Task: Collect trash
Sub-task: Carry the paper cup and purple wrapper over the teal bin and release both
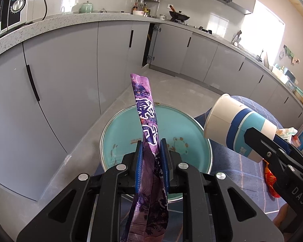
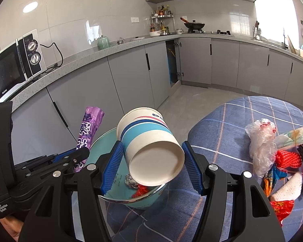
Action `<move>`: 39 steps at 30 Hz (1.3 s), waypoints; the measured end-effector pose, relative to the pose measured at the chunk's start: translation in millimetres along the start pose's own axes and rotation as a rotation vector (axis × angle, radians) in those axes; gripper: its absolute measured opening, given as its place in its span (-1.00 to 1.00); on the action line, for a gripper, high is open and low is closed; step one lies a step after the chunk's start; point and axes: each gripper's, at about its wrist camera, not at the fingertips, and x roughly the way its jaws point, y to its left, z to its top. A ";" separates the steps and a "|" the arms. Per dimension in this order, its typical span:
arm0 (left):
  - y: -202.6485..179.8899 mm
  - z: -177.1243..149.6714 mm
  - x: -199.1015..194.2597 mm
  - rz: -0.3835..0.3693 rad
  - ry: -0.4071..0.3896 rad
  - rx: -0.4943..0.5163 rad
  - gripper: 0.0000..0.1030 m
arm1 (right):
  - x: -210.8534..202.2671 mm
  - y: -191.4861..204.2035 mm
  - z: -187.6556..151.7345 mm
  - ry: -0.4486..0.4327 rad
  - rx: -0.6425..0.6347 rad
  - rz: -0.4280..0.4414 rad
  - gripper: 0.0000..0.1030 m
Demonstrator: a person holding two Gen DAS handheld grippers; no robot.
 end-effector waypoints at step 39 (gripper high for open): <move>-15.4 -4.9 27.9 0.166 0.007 0.098 0.54 | 11.9 -20.0 -2.1 0.012 0.083 0.015 0.33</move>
